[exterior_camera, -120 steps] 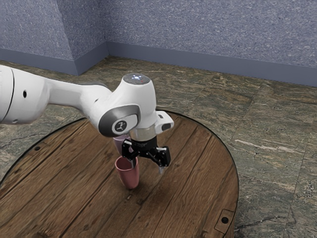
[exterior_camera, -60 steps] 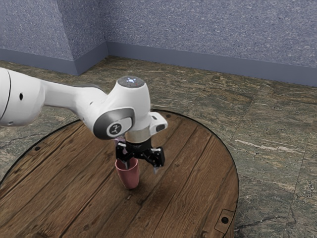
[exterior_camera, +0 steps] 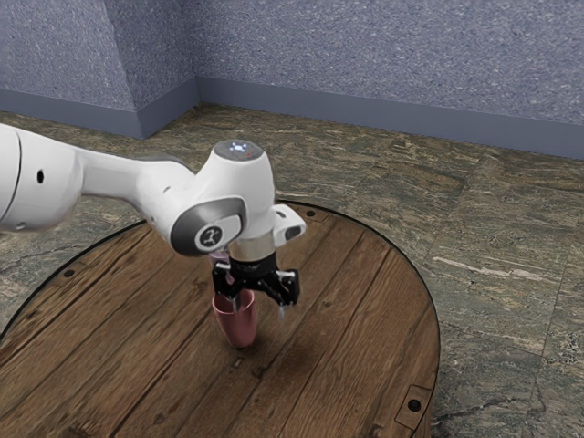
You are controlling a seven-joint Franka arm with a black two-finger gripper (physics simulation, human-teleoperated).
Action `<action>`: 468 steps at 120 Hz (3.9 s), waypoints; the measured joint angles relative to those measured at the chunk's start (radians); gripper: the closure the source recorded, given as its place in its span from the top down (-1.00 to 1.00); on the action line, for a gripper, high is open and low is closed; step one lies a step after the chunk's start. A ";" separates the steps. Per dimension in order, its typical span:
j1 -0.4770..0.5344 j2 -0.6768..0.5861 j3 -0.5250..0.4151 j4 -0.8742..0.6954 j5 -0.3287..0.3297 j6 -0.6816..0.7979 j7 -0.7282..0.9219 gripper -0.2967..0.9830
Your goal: Place the right cup onto the left cup
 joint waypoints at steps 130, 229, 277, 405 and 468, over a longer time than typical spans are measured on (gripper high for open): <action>0.022 0.153 0.074 0.080 0.044 0.040 0.111 -0.45; 0.016 -0.044 0.112 0.210 0.082 -0.207 0.134 -0.69; 0.027 0.081 0.146 0.404 0.117 -0.298 0.207 -0.69; 0.038 0.292 0.175 0.558 0.085 -0.295 0.404 -0.69; 0.036 0.274 0.175 0.557 0.070 -0.276 0.439 0.19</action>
